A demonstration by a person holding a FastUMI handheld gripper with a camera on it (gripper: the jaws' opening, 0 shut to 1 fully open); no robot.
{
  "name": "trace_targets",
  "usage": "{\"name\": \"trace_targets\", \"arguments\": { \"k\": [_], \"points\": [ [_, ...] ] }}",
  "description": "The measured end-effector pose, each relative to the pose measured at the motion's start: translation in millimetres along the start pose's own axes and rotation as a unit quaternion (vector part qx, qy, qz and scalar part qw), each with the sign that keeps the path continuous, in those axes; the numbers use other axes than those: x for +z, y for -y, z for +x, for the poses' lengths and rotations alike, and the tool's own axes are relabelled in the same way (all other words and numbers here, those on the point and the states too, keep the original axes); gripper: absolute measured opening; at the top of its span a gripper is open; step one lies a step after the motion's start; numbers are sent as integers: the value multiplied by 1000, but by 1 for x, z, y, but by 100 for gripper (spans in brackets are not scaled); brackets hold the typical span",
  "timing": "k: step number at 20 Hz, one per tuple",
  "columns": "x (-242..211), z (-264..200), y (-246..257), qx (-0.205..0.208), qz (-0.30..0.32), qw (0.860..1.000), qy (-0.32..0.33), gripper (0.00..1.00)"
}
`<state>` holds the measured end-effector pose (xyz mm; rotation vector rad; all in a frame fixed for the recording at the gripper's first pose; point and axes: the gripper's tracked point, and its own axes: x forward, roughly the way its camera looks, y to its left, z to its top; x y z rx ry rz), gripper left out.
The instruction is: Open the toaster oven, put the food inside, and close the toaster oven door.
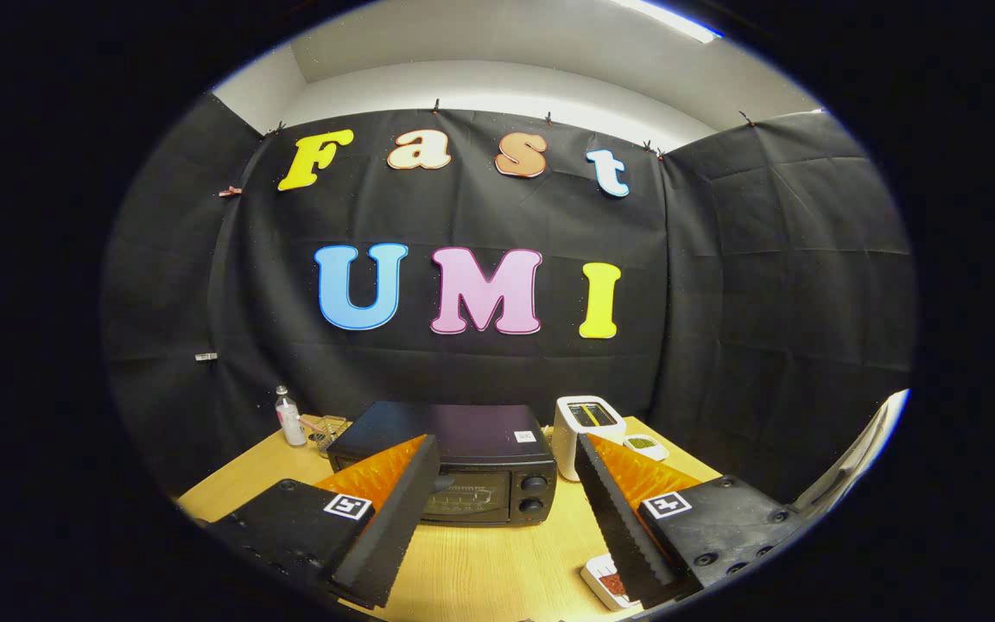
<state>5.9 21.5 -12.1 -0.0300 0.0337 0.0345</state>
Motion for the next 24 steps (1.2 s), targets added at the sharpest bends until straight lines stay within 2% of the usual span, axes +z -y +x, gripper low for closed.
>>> {"name": "trace_targets", "arguments": {
  "k": [11, 18, 24],
  "points": [
    [-21, 15, -27, 14, 0, 1000, -19, 97],
    [-35, 60, -62, 30, 2, 999, -32, 97],
    [-65, 106, -82, 20, 2, 998, -52, 98]
  ]
}}
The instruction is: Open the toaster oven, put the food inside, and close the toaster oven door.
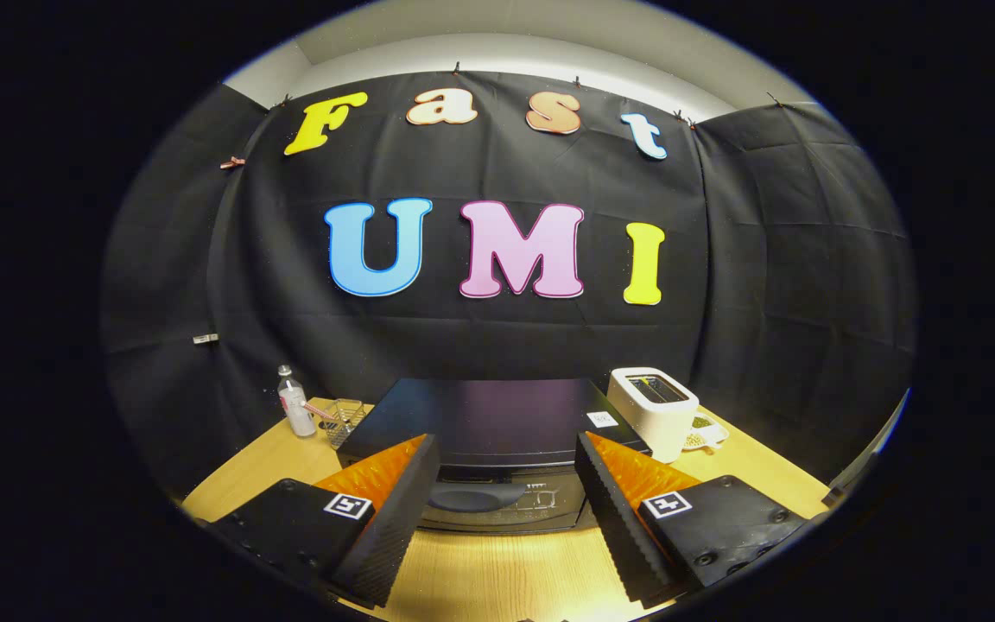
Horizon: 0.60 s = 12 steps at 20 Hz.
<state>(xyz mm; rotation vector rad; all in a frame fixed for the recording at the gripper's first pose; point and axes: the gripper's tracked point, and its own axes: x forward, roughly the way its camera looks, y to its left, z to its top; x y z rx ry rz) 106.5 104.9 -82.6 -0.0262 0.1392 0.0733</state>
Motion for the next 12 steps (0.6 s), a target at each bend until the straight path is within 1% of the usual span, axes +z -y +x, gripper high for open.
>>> {"name": "trace_targets", "arguments": {
  "k": [6, 10, 12],
  "points": [
    [-39, 42, -21, 3, 2, 999, -38, 98],
    [-64, 55, -38, 22, -8, 998, -66, 98],
    [-74, 57, -40, 25, -3, 996, -81, 98]
  ]
}}
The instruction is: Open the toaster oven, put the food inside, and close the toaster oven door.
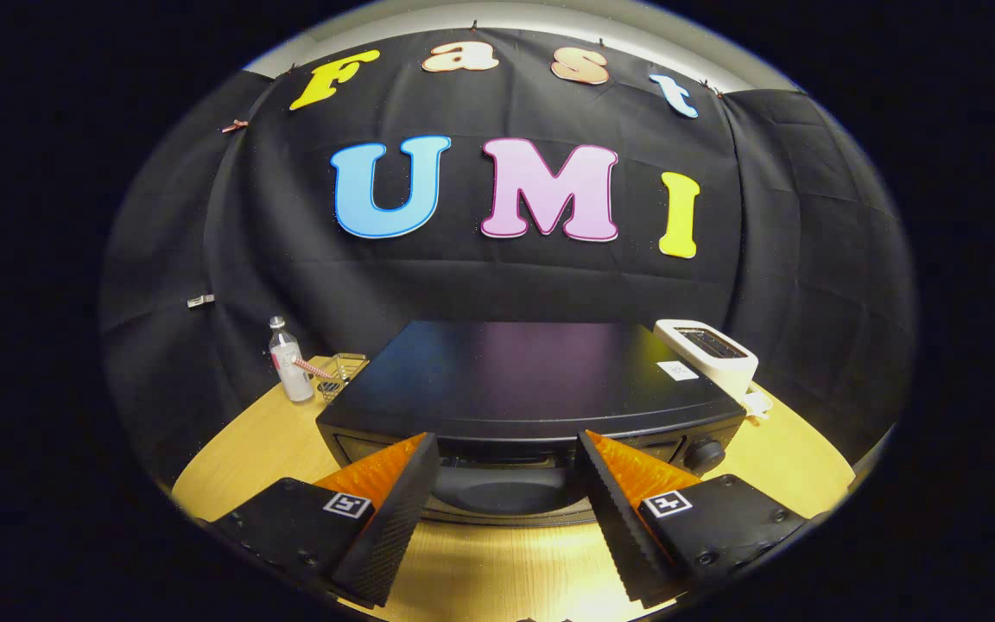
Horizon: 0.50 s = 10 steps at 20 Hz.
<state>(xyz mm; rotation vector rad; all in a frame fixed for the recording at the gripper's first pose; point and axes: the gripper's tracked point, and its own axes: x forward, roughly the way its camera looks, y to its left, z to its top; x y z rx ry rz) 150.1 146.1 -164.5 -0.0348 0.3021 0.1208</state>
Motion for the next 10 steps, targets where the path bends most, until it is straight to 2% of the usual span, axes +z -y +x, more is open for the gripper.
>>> {"name": "trace_targets", "arguments": {
  "k": [3, 10],
  "points": [
    [2, 5, 6, -14, 17, 1000, 0, 98],
    [-2, 4, 5, 2, 4, 1000, -14, 96]
  ]
}}
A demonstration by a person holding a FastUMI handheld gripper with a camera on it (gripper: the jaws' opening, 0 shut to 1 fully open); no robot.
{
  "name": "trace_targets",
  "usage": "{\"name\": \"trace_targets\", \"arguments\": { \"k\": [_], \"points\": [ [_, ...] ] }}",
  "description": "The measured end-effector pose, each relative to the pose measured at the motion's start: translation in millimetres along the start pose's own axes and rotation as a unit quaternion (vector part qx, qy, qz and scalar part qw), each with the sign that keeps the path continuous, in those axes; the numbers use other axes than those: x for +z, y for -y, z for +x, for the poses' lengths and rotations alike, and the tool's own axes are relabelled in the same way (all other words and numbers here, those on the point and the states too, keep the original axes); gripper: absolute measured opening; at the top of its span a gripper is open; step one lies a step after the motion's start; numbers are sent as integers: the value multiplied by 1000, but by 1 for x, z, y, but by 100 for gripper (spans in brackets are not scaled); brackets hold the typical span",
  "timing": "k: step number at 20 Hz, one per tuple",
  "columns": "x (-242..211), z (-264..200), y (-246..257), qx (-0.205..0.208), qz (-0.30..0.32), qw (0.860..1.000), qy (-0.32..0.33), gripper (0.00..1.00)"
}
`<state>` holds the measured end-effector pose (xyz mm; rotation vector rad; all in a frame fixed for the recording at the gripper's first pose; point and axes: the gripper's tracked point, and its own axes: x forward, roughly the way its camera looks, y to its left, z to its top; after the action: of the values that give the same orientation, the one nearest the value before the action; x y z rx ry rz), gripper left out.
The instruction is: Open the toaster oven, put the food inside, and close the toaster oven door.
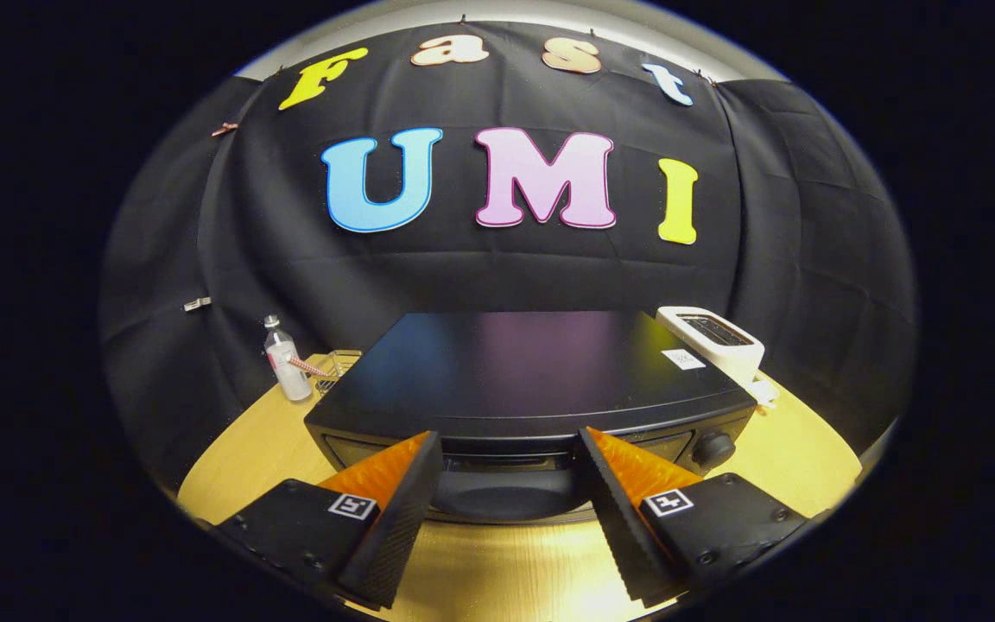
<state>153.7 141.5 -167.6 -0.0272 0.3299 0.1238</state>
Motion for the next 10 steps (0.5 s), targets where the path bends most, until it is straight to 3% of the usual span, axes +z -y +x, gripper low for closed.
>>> {"name": "trace_targets", "arguments": {
  "k": [10],
  "points": [
    [-44, -56, 1, 11, -4, 1000, -27, 96]
  ]
}}
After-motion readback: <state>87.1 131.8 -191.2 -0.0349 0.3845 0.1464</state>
